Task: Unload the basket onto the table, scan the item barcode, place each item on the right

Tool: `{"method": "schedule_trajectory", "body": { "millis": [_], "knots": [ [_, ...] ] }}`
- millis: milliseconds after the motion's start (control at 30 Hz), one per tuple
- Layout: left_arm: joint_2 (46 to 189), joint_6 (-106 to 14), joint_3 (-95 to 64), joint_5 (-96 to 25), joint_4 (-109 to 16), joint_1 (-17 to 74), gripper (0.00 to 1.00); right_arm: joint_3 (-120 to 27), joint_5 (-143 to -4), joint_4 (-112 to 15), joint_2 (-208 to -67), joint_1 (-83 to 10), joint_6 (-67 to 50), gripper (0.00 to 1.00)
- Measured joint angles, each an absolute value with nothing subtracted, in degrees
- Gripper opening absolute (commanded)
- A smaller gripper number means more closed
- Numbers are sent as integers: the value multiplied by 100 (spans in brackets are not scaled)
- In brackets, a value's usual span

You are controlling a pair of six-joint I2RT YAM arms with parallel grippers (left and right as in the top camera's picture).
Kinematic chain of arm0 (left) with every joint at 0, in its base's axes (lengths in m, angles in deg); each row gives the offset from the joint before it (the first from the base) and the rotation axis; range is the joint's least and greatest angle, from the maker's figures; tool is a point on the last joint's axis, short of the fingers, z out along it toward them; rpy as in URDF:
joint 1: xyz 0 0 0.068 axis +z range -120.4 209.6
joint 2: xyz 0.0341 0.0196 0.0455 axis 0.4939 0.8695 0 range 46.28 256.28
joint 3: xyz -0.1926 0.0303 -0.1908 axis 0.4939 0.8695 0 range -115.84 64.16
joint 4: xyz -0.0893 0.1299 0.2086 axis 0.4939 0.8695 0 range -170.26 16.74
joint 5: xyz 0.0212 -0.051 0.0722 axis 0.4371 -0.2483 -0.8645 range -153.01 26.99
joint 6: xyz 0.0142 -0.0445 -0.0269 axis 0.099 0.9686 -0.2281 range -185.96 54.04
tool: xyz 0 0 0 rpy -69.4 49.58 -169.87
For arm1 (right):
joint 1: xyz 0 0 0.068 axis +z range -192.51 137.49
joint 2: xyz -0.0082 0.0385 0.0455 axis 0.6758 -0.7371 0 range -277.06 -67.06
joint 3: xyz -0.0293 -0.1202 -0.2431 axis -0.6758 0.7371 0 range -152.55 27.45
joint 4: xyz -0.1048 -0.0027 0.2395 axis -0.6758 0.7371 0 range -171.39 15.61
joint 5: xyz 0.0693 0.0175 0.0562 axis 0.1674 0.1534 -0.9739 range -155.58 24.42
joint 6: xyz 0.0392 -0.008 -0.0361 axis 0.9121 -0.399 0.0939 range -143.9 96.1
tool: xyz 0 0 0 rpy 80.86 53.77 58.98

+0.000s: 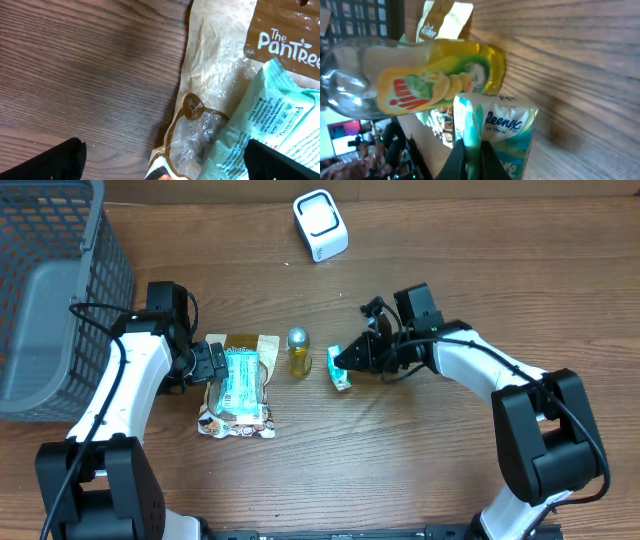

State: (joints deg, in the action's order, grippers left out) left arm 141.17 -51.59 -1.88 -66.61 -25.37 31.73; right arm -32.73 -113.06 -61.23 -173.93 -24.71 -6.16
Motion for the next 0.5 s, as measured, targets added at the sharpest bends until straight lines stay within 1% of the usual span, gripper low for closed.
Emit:
{"method": "schedule_trajectory", "body": {
  "millis": [200, 400, 467, 500],
  "knots": [
    [14117, -5159, -188, -6661, -2537, 3173, 100, -2749, -11299, -6829, -17393, -2524, -459, 4],
    [14117, -5159, -188, -6661, -2537, 3173, 100, -2646, -10913, -6949, -17393, -2524, -288, 4],
    [14117, -5159, -188, -6661, -2537, 3173, 100, -2646, -10849, -6954, -17393, -2524, -273, 6],
    [14117, -5159, -188, -6661, -2537, 3173, 100, -2646, -10829, -6954, -17393, -2524, -264, 8]
  ]
}}
